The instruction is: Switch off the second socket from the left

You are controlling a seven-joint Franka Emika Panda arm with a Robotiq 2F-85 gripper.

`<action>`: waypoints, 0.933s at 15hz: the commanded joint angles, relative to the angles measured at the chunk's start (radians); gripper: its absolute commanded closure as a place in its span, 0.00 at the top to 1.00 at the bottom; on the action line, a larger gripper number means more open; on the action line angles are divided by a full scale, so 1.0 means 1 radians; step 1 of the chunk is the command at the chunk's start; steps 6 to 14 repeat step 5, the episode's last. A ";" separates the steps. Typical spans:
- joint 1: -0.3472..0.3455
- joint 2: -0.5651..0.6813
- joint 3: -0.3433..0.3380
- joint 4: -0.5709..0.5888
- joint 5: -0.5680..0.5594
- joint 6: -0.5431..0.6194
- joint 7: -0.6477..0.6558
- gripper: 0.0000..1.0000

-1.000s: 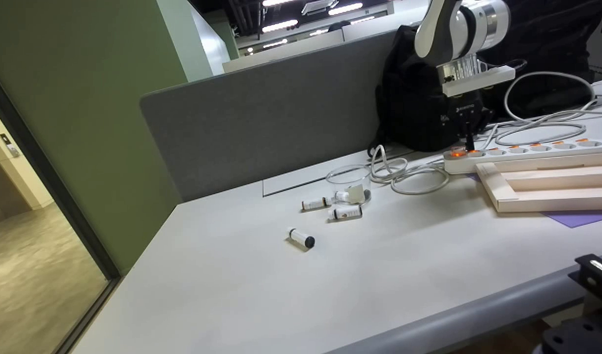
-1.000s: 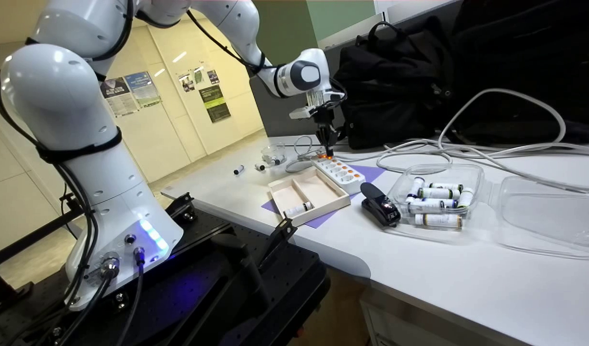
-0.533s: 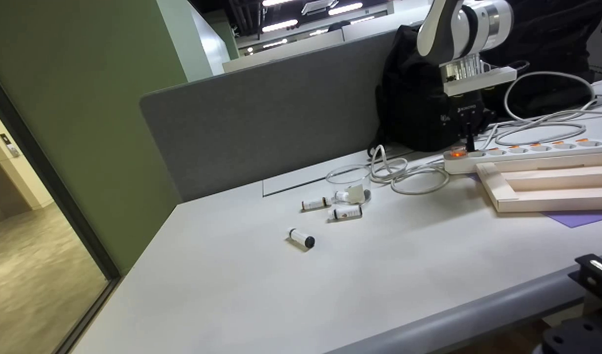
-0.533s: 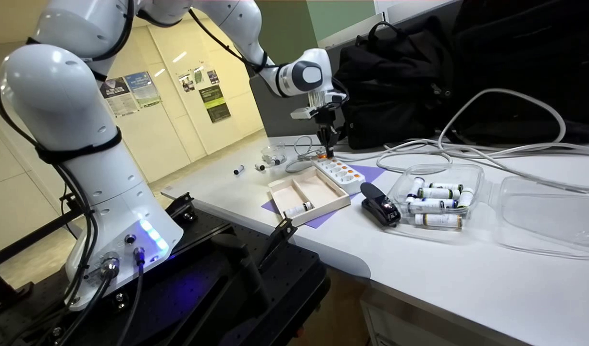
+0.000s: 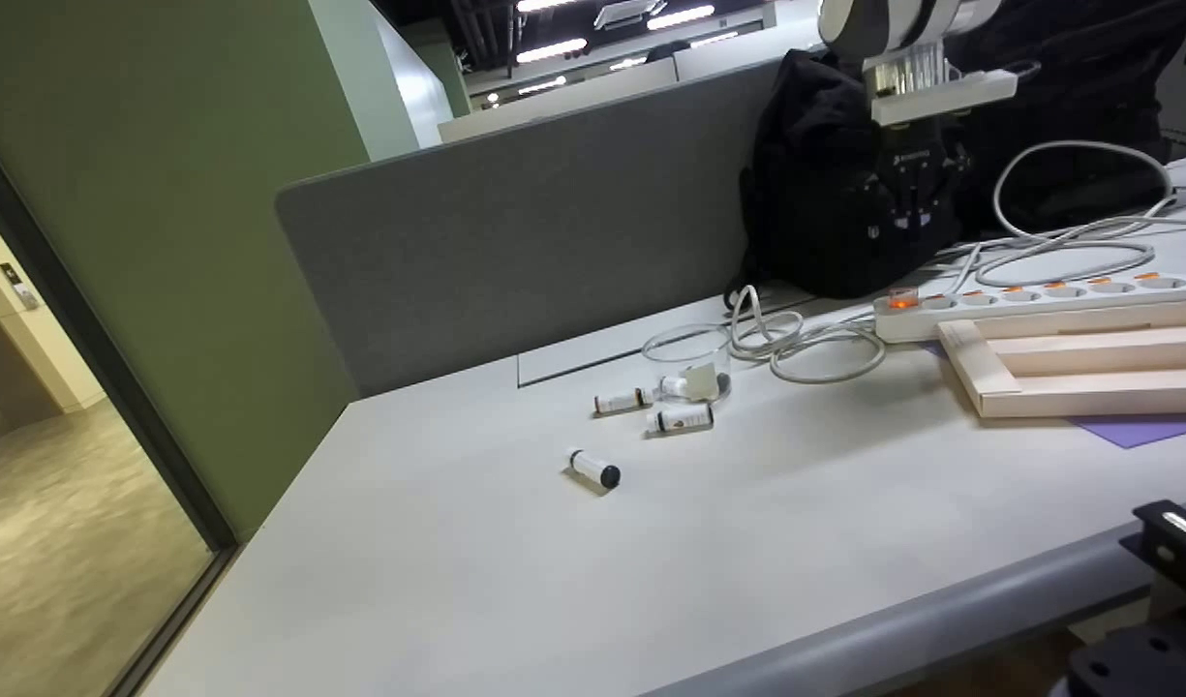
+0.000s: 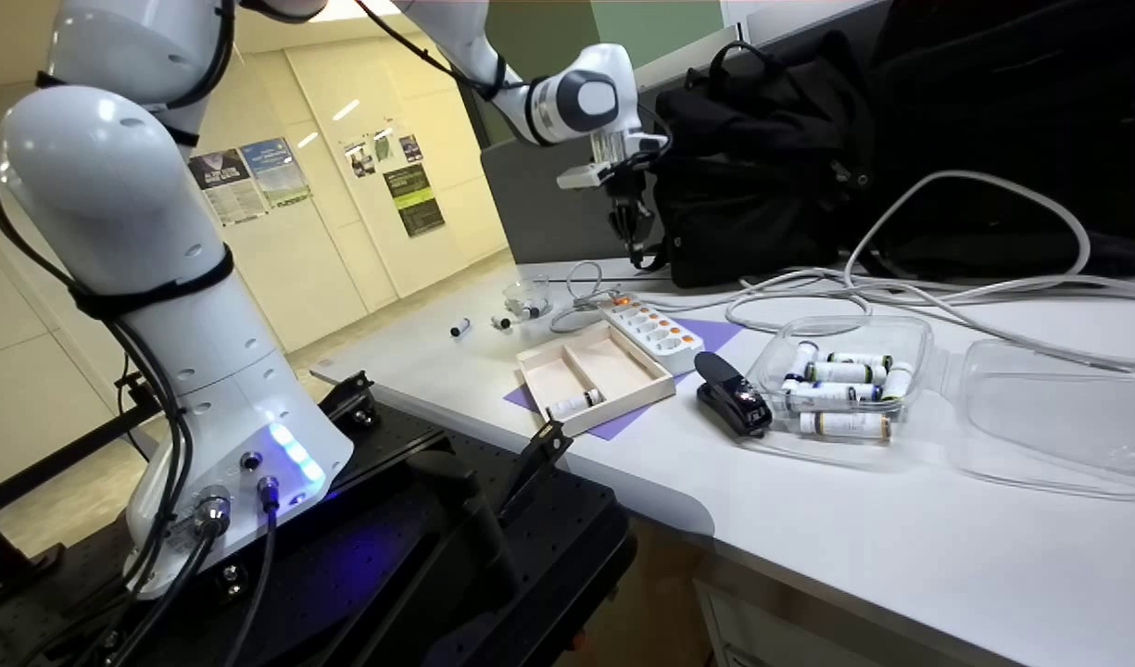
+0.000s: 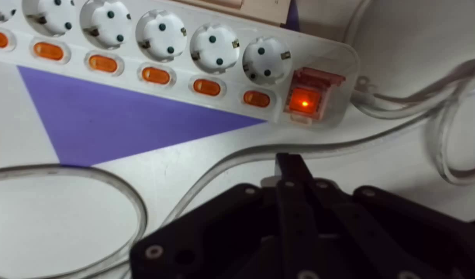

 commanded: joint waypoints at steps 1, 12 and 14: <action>-0.049 -0.164 0.014 -0.032 -0.005 -0.112 -0.071 0.31; -0.062 -0.174 0.011 -0.001 -0.009 -0.148 -0.098 0.35; -0.062 -0.174 0.011 -0.001 -0.009 -0.148 -0.098 0.35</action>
